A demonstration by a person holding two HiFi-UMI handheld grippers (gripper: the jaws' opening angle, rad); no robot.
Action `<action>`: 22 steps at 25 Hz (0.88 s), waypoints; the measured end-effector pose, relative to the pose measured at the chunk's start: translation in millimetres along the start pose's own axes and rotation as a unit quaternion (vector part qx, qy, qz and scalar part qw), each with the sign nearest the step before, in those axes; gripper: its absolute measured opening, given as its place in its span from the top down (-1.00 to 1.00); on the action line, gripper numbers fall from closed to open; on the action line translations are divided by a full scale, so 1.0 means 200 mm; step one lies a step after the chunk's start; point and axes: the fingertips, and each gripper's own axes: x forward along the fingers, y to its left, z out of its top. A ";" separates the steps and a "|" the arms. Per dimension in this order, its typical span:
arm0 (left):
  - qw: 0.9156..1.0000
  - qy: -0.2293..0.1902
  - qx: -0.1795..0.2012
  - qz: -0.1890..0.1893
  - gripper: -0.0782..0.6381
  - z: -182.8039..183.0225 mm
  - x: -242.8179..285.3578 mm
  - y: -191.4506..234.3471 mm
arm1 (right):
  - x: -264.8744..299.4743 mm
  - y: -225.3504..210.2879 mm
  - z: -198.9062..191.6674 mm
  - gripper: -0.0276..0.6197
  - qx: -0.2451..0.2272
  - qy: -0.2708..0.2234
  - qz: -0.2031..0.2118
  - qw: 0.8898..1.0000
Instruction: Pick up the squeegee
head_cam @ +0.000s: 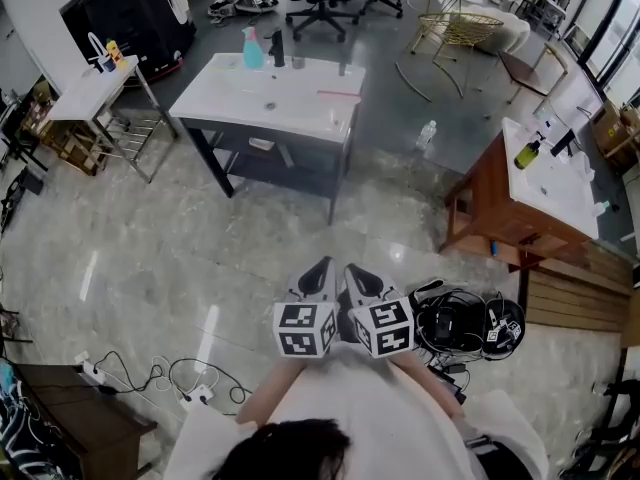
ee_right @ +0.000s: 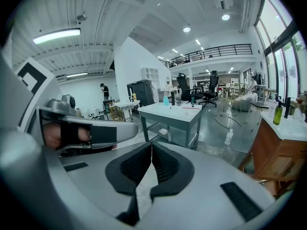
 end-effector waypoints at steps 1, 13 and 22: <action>1.000 0.000 -0.001 0.002 0.70 0.00 0.01 0.00 | 0.00 0.00 -0.01 0.83 -0.001 0.002 0.002 1.000; 0.999 0.011 -0.004 0.032 0.70 0.02 0.14 0.10 | 0.16 -0.20 0.05 0.83 0.012 0.002 0.006 1.000; 0.999 0.017 -0.014 0.044 0.70 0.09 0.33 0.21 | 0.37 -0.32 0.10 0.83 0.011 0.015 0.021 1.000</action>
